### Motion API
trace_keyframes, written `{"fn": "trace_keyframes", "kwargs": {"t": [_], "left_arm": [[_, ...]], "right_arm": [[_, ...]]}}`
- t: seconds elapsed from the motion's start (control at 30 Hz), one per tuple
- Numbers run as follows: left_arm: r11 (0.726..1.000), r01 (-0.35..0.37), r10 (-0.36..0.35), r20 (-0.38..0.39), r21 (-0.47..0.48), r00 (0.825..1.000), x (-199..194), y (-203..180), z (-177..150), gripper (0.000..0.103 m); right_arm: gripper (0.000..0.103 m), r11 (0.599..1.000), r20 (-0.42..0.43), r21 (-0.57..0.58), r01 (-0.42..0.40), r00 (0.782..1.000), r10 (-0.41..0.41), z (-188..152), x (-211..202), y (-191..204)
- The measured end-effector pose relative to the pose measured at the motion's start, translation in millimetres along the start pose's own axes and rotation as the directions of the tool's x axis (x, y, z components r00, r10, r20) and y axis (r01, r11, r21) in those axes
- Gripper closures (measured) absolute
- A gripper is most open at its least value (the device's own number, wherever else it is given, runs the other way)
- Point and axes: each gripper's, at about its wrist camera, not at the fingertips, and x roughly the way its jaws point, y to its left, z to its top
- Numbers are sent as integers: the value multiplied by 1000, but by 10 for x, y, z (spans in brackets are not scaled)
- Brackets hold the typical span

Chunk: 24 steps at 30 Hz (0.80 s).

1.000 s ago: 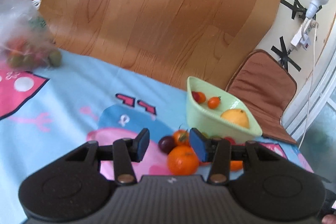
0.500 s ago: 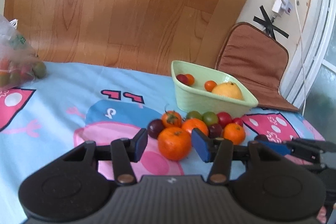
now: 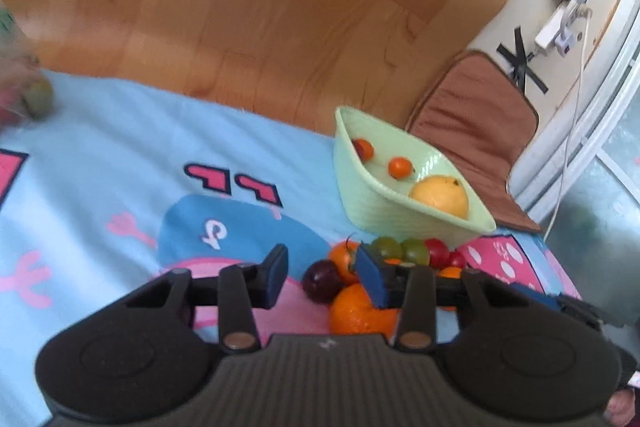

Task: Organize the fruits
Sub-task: 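Withdraw both open tools from the basket toward the remaining fruits, then grasp a dark plum with the left tool while the right tool grasps another dark plum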

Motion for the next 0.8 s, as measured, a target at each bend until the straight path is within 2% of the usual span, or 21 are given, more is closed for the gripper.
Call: {"fn": "trace_keyframes", "kwargs": {"t": [0.07,0.2,0.27,0.53,0.6,0.8], "left_arm": [[1000,15,-15,-22,-1,1000,50,13,-10,75],[999,-17,17,-9,50,1000,65,-36,-52,73],[995,-59,59,-2,76,998,62,-56,-59,72],[989,-68,68,0,128,998,60,-94,-68,69],[982,-90,89,14,163,996,92,-163,-80,69],[983,-70,67,20,172,998,58,-241,-118,72]], "right_arm": [[62,1000,4,15,15,1000,-15,2,-24,-44],[62,999,11,32,37,999,-37,6,-40,-119],[62,998,13,42,40,999,-41,11,-26,-145],[62,999,23,10,53,998,-53,3,-3,-121],[62,998,25,9,55,998,-55,4,-1,-120],[62,997,28,26,72,997,-73,12,-3,-159]]}}
